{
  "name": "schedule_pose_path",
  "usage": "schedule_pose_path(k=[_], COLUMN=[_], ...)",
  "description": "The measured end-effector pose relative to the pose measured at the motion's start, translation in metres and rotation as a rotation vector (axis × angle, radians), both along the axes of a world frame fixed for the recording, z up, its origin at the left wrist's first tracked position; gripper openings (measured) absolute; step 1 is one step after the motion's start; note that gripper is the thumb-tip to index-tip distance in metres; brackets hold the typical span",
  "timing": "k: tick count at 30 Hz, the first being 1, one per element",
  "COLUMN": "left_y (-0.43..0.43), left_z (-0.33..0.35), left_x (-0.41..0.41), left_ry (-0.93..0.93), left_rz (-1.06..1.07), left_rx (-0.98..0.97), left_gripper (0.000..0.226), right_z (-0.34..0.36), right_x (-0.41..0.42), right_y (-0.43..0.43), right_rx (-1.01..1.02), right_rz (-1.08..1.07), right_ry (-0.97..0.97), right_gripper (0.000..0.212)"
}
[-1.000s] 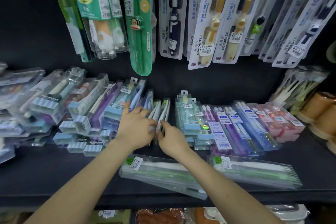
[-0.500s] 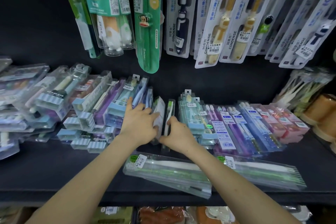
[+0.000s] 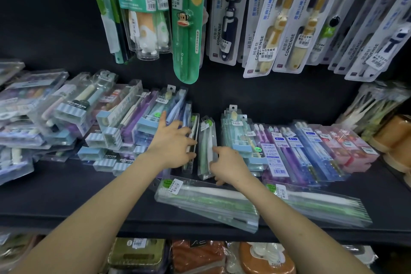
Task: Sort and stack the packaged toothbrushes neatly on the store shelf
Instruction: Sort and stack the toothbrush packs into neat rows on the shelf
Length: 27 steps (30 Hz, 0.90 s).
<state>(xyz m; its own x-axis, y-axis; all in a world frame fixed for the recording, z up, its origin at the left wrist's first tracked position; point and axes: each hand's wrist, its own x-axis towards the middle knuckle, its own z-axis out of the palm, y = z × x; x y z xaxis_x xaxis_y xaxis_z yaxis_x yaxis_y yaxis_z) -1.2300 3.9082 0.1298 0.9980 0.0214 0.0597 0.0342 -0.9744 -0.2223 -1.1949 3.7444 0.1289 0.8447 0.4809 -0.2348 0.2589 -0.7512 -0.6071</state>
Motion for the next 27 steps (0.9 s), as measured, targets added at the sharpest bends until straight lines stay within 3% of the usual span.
schedule_pose_path(k=[4,8,11,15,20,24,27], left_y=[0.003,0.009,0.013,0.012,0.009,0.007,0.011], left_z=[0.002,0.002,0.004,0.003,0.003,0.002,0.002], left_x=[-0.001,-0.007,-0.009,-0.010,-0.007,-0.006,-0.007], left_ry=[0.005,-0.056,-0.103,-0.077,-0.038,-0.032,-0.034], left_rz=[-0.022,-0.052,-0.083,-0.088,-0.027,0.004,0.009], left_rx=[-0.030,-0.080,-0.112,0.002,0.138,0.198,0.202], left_gripper=[0.044,0.044,0.043,0.043,0.042,0.041,0.041], right_z=[-0.008,-0.010,-0.011,-0.017,-0.013,-0.011,-0.008], right_x=[-0.002,-0.004,-0.002,0.001,0.006,0.001,0.001], right_y=[-0.001,0.003,0.016,0.026,0.023,0.025,0.026], right_rx=[-0.280,-0.152,-0.014,-0.187,-0.195,-0.175,0.070], right_rz=[0.074,0.078,0.171,0.269,0.227,0.176,-0.022], right_ry=[-0.263,-0.504,-0.437,-0.465,-0.575,-0.530,-0.337], right_gripper=[0.028,0.026,0.039,0.054,0.056,0.033,0.030])
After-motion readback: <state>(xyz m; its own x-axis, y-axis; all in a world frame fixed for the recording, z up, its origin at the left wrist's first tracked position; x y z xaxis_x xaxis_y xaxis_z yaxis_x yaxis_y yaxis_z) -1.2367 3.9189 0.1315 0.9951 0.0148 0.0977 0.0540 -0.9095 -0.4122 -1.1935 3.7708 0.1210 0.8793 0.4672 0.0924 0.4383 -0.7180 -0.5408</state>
